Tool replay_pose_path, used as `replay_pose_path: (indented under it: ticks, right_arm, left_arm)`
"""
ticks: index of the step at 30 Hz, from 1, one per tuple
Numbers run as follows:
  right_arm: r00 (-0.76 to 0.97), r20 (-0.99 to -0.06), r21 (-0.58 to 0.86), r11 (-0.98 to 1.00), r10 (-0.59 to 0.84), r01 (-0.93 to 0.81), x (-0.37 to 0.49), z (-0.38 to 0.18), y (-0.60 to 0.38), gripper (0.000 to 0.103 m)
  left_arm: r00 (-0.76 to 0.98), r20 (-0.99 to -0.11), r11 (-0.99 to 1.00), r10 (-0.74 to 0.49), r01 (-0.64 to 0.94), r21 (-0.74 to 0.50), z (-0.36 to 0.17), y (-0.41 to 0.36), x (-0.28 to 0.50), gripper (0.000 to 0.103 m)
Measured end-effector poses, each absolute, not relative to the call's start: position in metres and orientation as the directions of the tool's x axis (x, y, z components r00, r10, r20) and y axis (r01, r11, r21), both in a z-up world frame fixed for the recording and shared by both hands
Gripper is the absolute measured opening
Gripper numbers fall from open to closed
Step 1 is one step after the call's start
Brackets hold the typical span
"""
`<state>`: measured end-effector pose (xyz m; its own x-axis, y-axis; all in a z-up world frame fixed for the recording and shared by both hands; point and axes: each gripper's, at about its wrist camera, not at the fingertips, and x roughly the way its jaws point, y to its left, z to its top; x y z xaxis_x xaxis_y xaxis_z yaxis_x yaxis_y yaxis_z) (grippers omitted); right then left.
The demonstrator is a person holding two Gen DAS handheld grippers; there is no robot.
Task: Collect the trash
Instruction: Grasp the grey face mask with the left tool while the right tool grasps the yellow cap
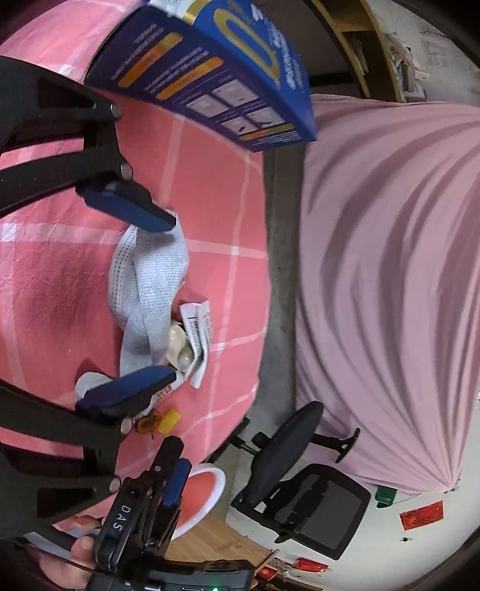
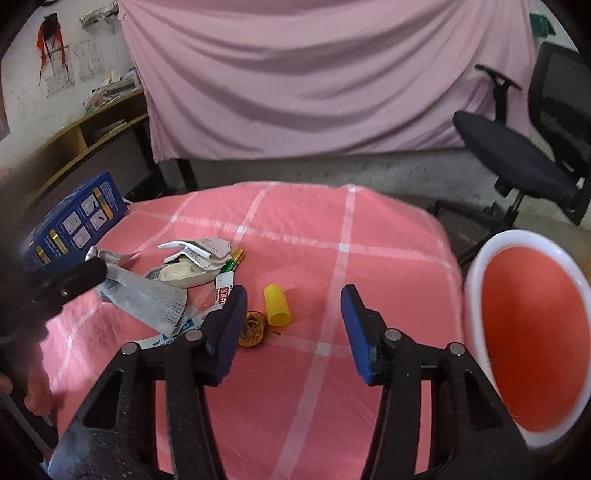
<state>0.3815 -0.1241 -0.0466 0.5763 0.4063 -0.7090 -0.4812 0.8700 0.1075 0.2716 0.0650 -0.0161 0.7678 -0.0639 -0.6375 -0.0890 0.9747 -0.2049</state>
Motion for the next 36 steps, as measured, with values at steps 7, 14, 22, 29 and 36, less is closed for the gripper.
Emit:
replay_pose_path:
  ticks: [7,14,22,29,36]
  right_arm:
    - [0.471,-0.771,0.17,0.852,0.428,-0.496,0.396,-0.064,-0.119,0.061]
    - [0.45,-0.783,0.175,0.847,0.429,-0.503,0.396,-0.067,-0.116,0.061]
    - [0.434,-0.783,0.193,0.837,0.446,-0.512,0.399,-0.068,-0.116,0.036]
    - [0.491,-0.736,0.211,0.847,0.466,-0.488,0.393,-0.059,-0.129,0.035]
    - [0.646,-0.572,0.212,0.852,0.505,-0.479,0.366,-0.032,-0.153,0.035]
  left_arm:
    - [0.74,-0.668,0.972,-0.077,-0.093,-0.216,-0.021,0.065,0.276,0.041]
    - [0.726,-0.684,0.973,-0.073,-0.099,-0.208,-0.023,0.064,0.275,0.031]
    - [0.747,-0.659,0.971,-0.088,-0.085,-0.225,-0.017,0.064,0.266,0.022]
    - [0.803,-0.592,0.963,-0.069,-0.101,-0.249,-0.005,0.059,0.244,0.019]
    - [0.868,-0.493,0.962,-0.052,-0.089,-0.259,0.013,0.048,0.226,0.019]
